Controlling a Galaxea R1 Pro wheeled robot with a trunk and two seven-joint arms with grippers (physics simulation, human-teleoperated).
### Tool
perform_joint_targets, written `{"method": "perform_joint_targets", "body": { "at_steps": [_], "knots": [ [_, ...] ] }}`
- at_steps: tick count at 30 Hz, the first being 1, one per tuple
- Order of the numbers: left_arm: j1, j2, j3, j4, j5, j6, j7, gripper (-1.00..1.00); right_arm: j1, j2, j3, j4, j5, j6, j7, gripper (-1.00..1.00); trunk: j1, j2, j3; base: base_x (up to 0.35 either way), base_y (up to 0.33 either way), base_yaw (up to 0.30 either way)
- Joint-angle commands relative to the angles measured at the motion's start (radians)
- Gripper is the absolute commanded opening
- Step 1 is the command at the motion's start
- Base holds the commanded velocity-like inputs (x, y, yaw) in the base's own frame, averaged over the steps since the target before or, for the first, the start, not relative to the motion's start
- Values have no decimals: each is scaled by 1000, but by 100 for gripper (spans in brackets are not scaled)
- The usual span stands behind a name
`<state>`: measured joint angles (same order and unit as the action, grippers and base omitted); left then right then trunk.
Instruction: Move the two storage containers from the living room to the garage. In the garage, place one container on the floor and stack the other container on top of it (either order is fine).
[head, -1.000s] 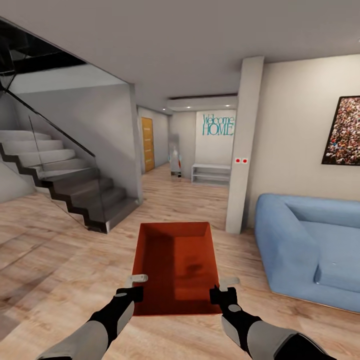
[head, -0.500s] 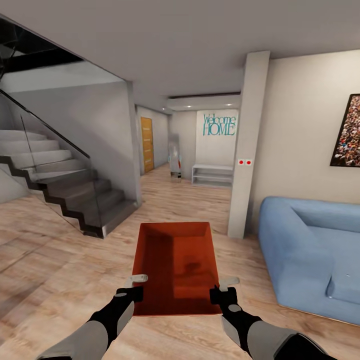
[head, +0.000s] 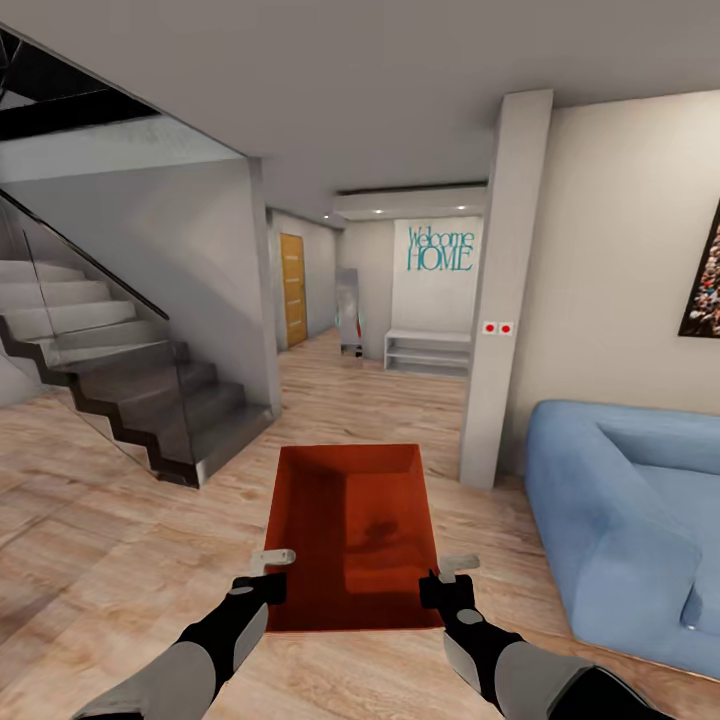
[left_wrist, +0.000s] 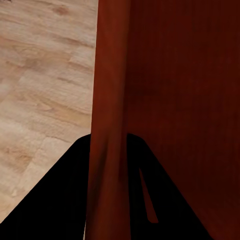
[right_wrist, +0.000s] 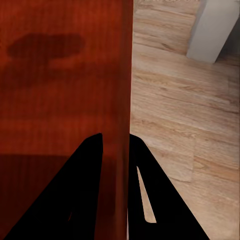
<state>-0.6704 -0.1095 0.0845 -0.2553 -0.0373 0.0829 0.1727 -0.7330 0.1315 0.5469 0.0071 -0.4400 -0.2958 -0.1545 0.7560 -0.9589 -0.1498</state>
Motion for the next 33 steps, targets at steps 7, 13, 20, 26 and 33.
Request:
{"method": "perform_joint_targets", "body": {
  "at_steps": [7, 13, 20, 26, 33],
  "knots": [
    [-1, 13, 26, 0, 7, -15, 20, -100, 0, 0, -38, 1, -1, 3, -2, -100, 1, -1, -1, 322, 0, 0],
    [0, 43, 24, 21, 74, -15, 11, -100, 0, 1, -37, 1, -2, 13, -2, -100, 1, -1, -1, 322, 0, 0],
    [0, 45, 23, 23, 80, -15, 8, -100, 0, 1, -38, 1, -3, 10, -2, -100, 1, -1, -1, 322, 0, 0],
    [0, 45, 24, 21, 80, -15, 8, -100, 0, 0, -38, 1, -3, 10, -2, -100, 1, -1, -1, 322, 0, 0],
    [0, 45, 24, 19, 80, -15, 8, -100, 0, 0, -38, 1, -3, 10, -2, -100, 1, -1, -1, 322, 0, 0]
  ]
}}
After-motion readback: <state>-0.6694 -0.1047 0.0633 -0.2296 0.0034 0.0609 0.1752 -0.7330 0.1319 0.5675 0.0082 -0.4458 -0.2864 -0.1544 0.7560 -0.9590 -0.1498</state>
